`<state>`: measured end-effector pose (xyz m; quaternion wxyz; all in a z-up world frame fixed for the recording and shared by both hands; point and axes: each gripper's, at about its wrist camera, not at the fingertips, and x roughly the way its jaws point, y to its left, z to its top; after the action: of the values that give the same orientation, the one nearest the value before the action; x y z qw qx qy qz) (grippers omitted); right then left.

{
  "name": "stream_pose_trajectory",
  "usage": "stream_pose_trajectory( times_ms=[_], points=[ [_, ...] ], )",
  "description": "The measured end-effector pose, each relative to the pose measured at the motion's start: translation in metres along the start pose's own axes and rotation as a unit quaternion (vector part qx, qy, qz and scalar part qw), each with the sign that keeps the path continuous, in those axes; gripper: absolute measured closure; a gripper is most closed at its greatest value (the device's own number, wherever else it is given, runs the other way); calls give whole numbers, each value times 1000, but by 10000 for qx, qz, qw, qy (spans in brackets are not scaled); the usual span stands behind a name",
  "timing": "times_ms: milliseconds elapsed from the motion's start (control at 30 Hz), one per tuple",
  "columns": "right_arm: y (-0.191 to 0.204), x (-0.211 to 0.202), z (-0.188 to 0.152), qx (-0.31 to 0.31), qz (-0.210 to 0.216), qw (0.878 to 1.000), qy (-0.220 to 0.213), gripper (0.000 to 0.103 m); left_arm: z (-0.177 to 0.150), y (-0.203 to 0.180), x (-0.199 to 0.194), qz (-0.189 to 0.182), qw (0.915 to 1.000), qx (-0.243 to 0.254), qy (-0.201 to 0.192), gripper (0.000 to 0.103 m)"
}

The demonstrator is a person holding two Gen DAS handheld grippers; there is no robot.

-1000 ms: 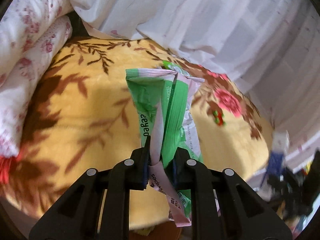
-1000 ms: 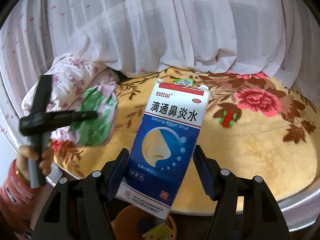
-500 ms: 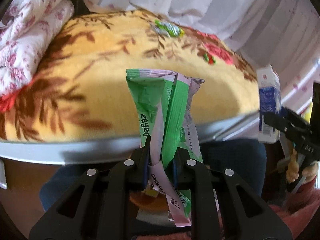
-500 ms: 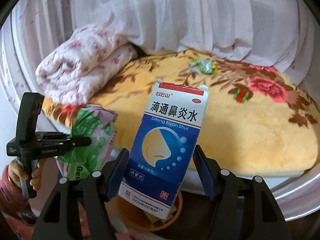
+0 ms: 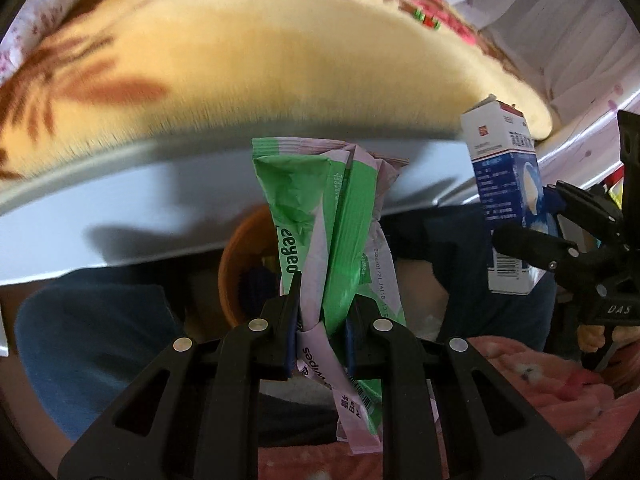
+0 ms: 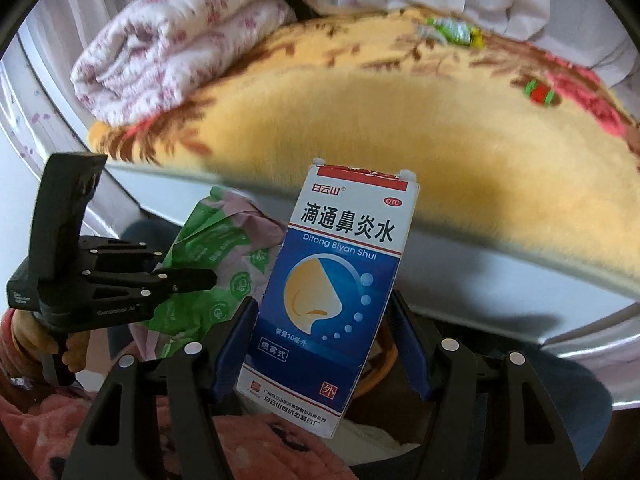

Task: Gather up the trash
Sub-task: 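Carry the wrapper and spray box down into the orange bin and open both tools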

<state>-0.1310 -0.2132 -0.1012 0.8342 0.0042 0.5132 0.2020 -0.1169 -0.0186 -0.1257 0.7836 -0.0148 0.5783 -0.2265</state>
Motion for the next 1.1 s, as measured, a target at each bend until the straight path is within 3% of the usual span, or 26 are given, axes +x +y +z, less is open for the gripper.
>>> stream_pose_trajectory(
  times_ms=[200,433,967,1067,1100],
  points=[
    [-6,35,-6,96,127,9985,519,38,2,6,29,45,9993,-76,357,87],
    [-15,57,-11,190,137,9962,843,38,4,18,54,59,9975,-224,665,87],
    [-15,84,-8,241,142,9930,1148,38,6,17,76,103,9946,-349,970,86],
    [-16,85,-9,292,184,9923,1189,34,9,21,76,93,9940,-506,968,75],
    [-16,87,-10,318,199,9920,1201,30,10,22,74,124,9940,-541,938,64]
  ],
)
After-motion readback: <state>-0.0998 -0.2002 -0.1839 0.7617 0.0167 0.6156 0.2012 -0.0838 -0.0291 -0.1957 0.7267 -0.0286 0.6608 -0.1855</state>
